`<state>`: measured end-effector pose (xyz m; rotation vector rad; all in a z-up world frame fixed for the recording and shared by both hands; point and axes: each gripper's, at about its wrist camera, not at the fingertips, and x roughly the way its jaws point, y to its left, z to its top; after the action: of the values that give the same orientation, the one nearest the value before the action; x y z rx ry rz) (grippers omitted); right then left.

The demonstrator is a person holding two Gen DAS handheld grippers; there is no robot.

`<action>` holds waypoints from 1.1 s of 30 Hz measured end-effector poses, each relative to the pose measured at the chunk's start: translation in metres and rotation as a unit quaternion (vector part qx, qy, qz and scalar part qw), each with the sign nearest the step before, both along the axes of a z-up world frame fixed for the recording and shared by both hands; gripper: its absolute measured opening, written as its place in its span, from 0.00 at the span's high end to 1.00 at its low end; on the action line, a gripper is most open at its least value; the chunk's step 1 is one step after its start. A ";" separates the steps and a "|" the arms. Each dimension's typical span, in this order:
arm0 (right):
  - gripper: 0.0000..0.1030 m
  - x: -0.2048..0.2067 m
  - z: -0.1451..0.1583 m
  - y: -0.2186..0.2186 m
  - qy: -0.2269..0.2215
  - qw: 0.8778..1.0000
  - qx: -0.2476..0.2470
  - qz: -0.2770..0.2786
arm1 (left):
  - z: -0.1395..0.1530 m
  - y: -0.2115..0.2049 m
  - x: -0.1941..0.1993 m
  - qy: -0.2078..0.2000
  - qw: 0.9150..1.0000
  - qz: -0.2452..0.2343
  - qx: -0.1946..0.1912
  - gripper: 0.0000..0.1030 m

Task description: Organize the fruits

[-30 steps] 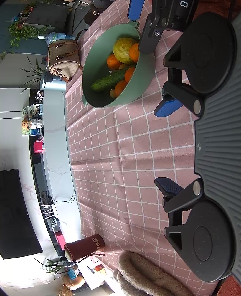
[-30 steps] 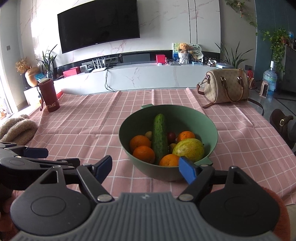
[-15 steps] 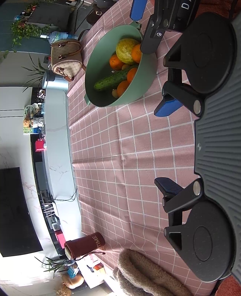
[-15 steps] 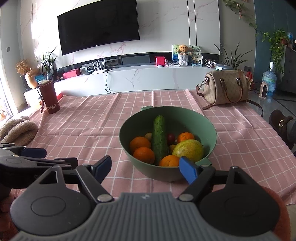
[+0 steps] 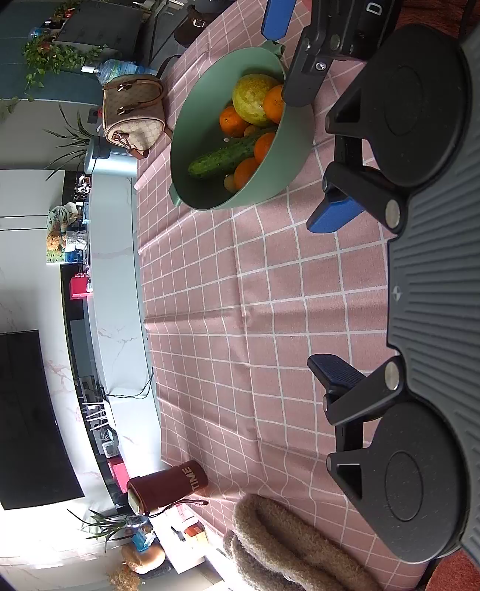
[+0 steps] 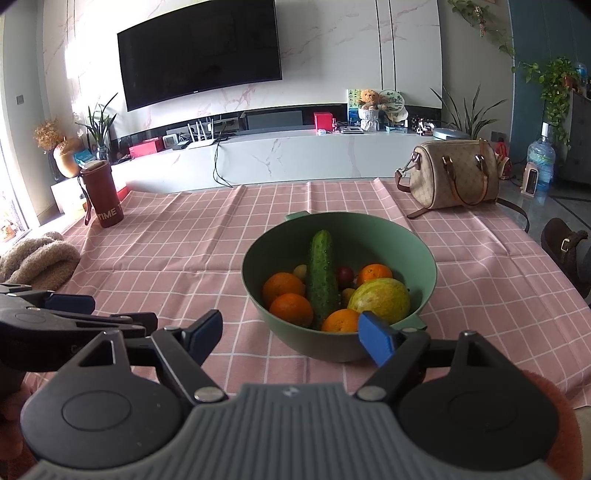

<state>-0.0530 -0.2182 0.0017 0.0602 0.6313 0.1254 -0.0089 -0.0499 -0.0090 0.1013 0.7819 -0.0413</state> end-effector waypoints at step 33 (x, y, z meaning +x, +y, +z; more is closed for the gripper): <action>0.25 0.001 0.000 -0.001 0.000 1.000 0.005 0.002 | 0.000 0.002 -0.001 0.001 1.000 0.003 0.003 0.15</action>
<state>-0.0524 -0.2193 0.0013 0.0691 0.6301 0.1318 -0.0095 -0.0482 -0.0088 0.1047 0.7836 -0.0340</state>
